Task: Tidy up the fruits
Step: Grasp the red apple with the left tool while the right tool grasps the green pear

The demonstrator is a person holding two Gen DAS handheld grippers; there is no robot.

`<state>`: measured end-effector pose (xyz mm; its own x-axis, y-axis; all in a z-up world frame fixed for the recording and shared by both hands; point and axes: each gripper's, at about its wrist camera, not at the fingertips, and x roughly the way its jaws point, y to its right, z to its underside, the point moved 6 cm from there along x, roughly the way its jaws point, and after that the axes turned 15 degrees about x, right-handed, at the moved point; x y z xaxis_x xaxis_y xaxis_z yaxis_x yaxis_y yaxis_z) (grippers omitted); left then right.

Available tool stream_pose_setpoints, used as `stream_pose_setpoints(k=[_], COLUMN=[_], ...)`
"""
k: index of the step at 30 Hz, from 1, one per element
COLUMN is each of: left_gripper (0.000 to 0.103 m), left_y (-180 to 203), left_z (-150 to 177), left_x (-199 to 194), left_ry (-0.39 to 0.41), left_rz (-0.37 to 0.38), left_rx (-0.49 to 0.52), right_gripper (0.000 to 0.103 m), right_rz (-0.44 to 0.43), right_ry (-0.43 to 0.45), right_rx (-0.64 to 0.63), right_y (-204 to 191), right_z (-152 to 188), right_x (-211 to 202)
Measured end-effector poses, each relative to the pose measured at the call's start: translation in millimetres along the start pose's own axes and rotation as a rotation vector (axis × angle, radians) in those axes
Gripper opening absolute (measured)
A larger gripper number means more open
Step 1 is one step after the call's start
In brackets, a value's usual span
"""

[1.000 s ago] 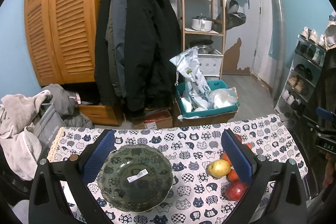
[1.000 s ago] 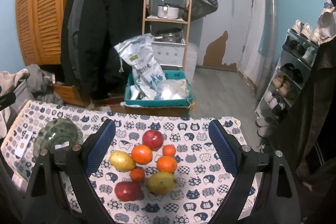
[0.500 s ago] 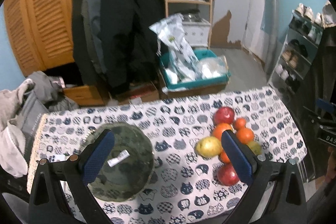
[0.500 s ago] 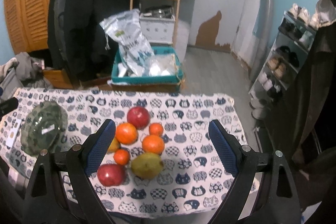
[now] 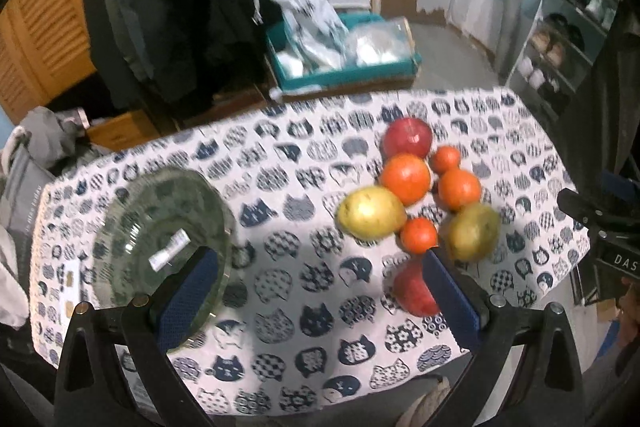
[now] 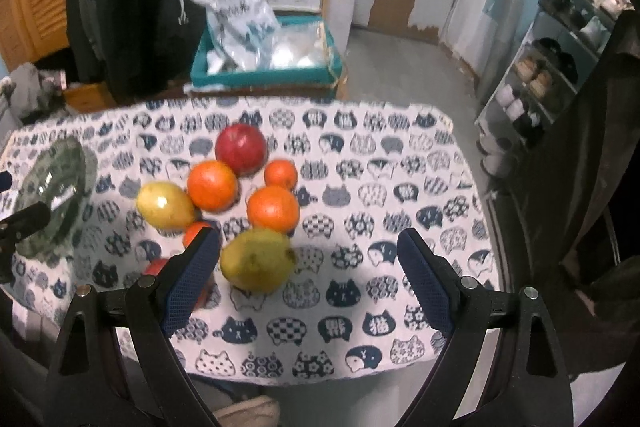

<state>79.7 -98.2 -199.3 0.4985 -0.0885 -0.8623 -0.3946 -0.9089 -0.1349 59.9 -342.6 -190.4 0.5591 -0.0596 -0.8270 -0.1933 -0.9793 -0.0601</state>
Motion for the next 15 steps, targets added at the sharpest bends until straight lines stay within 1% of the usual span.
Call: stream_pose_setpoints(k=[4, 8, 15], left_gripper=[0.103, 0.102, 0.102], left_y=[22, 39, 67], left_z=[9, 16, 19], left_x=[25, 44, 71], left_ry=[-0.067, -0.115, -0.172], left_rz=[0.035, 0.067, 0.077], left_rx=[0.006, -0.014, -0.026], right_gripper=[0.089, 0.089, 0.088], right_rz=[0.011, 0.012, 0.036], right_ry=[-0.061, -0.121, -0.158], right_rx=[0.009, 0.036, 0.041], right_y=[6, 16, 30], right_z=[13, 26, 40], right_x=[21, 38, 57])
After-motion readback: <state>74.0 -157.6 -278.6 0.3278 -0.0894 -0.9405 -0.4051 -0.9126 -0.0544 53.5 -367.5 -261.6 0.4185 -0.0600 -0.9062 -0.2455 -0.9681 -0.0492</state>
